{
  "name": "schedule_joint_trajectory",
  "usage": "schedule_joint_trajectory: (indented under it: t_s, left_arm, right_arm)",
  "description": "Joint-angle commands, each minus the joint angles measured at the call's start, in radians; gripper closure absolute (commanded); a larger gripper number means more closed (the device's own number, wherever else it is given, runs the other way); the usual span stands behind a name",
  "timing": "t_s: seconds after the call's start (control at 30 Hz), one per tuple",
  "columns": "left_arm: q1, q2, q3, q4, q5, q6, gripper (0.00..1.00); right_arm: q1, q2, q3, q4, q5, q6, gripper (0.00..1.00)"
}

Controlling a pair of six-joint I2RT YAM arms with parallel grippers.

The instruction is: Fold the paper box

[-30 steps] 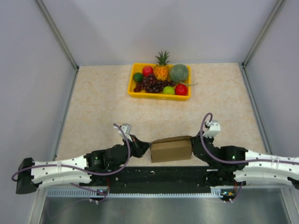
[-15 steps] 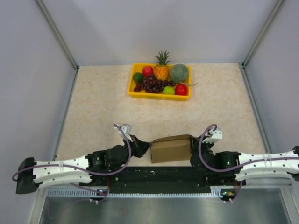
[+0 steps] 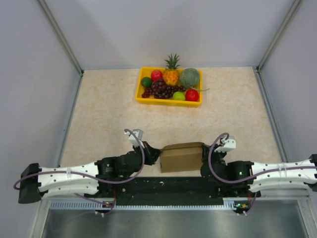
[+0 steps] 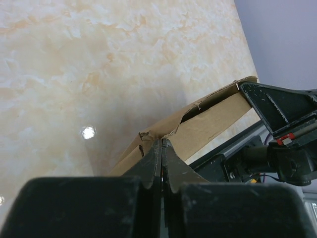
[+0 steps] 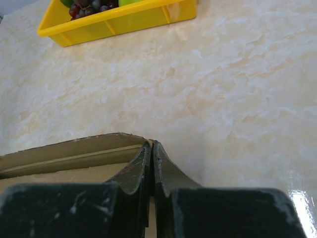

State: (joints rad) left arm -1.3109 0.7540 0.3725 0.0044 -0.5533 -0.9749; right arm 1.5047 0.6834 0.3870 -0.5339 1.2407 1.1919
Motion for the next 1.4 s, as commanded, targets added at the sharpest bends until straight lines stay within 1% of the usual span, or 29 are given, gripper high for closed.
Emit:
schedule_joint_trajectory:
  t_s: [0.0,0.23,0.33,0.37,0.4,0.63,0.77,0.87,0.9,0.93,1.0,1.03,1.13,1.2,1.37]
  left_arm:
    - [-0.005,0.045,0.055,-0.038,0.018,-0.001,1.00]
    - [-0.005,0.073,0.103,-0.021,0.007,0.008,1.00]
    - [-0.005,0.082,0.089,-0.012,-0.023,-0.031,1.00]
    - [-0.005,0.076,0.085,0.032,-0.037,-0.019,1.00]
    - [-0.005,0.071,0.089,0.043,-0.045,-0.007,1.00]
    - [-0.004,0.108,0.111,0.071,-0.046,-0.001,1.00]
    - [-0.004,0.128,0.132,0.120,-0.050,0.019,1.00]
    - [-0.004,0.133,0.149,0.103,-0.053,0.021,1.00]
    - [-0.004,0.128,0.146,0.065,-0.060,-0.004,1.00]
    - [-0.004,0.123,0.138,0.065,-0.071,-0.055,1.00]
    - [-0.004,0.108,0.094,0.130,-0.071,-0.061,1.00]
    - [-0.004,0.105,0.082,0.137,-0.066,-0.059,1.00]
    - [-0.004,0.087,0.050,0.088,-0.047,-0.085,1.00]
    - [-0.004,0.061,0.017,0.086,-0.004,-0.082,1.00]
    - [-0.004,-0.027,-0.098,0.092,0.047,-0.077,1.00]
  right_arm:
    - [0.019,0.048,-0.036,-0.132,-0.092,0.011,1.00]
    - [0.028,0.067,-0.036,-0.127,-0.093,0.031,1.00]
    - [0.032,0.074,-0.037,-0.124,-0.093,0.041,1.00]
    - [0.031,0.080,-0.037,-0.123,-0.093,0.043,1.00]
    - [0.032,0.084,-0.036,-0.121,-0.093,0.044,1.00]
    - [0.035,0.097,-0.036,-0.115,-0.095,0.058,1.00]
    - [0.035,0.103,-0.046,-0.109,-0.104,0.069,1.00]
    - [0.038,0.105,-0.046,-0.109,-0.107,0.074,1.00]
    - [0.041,0.105,-0.046,-0.109,-0.106,0.078,1.00]
    - [0.042,0.104,-0.051,-0.109,-0.103,0.084,1.00]
    - [0.042,0.105,-0.054,-0.101,-0.103,0.098,1.00]
    - [0.040,0.107,-0.054,-0.098,-0.103,0.098,1.00]
    - [0.043,0.111,-0.053,-0.098,-0.110,0.100,1.00]
    - [0.043,0.102,-0.057,-0.098,-0.113,0.110,1.00]
    - [0.043,0.073,-0.071,-0.101,-0.104,0.121,1.00]
